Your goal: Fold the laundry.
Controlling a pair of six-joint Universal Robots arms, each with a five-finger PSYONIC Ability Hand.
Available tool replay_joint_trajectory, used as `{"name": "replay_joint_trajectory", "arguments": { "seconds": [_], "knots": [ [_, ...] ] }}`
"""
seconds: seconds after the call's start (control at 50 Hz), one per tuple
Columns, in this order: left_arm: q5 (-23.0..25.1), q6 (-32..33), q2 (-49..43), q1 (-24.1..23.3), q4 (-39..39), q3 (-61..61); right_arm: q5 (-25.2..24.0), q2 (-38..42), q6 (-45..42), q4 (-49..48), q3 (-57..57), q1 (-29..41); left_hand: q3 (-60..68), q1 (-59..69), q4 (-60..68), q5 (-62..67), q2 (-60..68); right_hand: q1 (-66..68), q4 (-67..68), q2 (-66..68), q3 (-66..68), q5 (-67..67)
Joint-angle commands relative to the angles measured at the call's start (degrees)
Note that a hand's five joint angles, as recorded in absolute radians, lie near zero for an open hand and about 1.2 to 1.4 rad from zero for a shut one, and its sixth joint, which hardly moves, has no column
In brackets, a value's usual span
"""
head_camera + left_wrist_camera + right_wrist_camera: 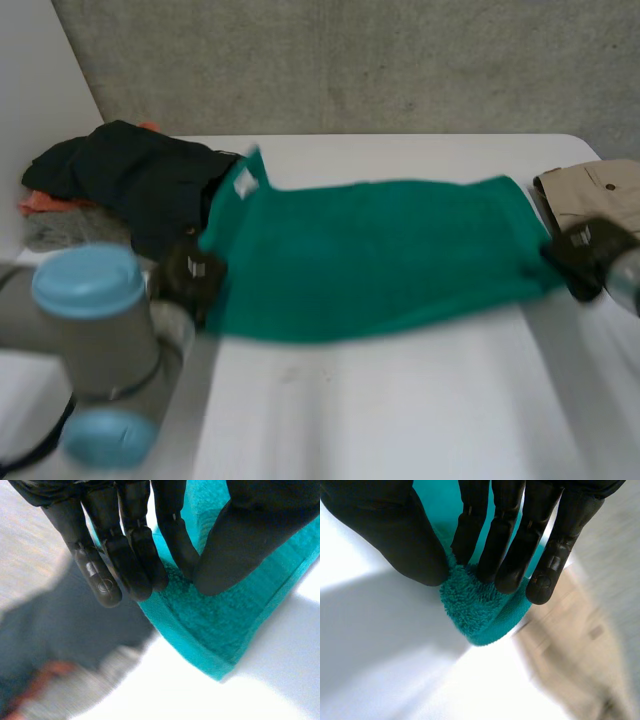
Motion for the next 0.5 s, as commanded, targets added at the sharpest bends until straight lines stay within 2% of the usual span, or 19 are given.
{"name": "replay_joint_trajectory", "arguments": {
  "seconds": [0.02, 0.2, 0.34, 0.42, 0.5],
  "knots": [
    [-0.34, -0.2, 7.61, -3.71, -10.93, -13.86, -1.07, -6.45, -18.79, 17.25, 11.9, -9.69, 11.63, 15.04, 11.0, 14.43, 11.31, 23.4, 11.86, 12.53, 12.06, 12.65],
    [-1.39, -7.49, 11.49, -6.71, -17.89, -14.41, -3.09, -10.84, -19.24, 16.73, 17.18, -10.84, 11.63, 15.04, 11.0, 14.43, 11.31, 23.4, 11.86, 12.53, 12.06, 12.65],
    [-1.48, -7.41, 10.88, -6.62, -18.07, -11.95, -4.85, -11.37, -19.24, 15.68, 16.66, -10.67, 11.63, 15.04, 11.0, 14.43, 11.31, 23.4, 11.86, 12.53, 12.06, 12.65],
    [-1.31, -7.06, 6.67, -5.92, -15.62, -5.38, -5.29, -10.41, -18.62, 9.36, 13.41, -10.05, 11.63, 15.04, 11.0, 14.43, 11.31, 23.4, 11.86, 12.53, 12.06, 12.65],
    [-1.4, -6.53, 2.71, -4.78, -12.45, 4.73, -4.76, -7.43, -13.54, 1.8, 5.78, -6.72, 11.63, 15.04, 11.0, 14.43, 11.31, 23.4, 11.86, 12.53, 12.06, 12.65]
  ]
}}
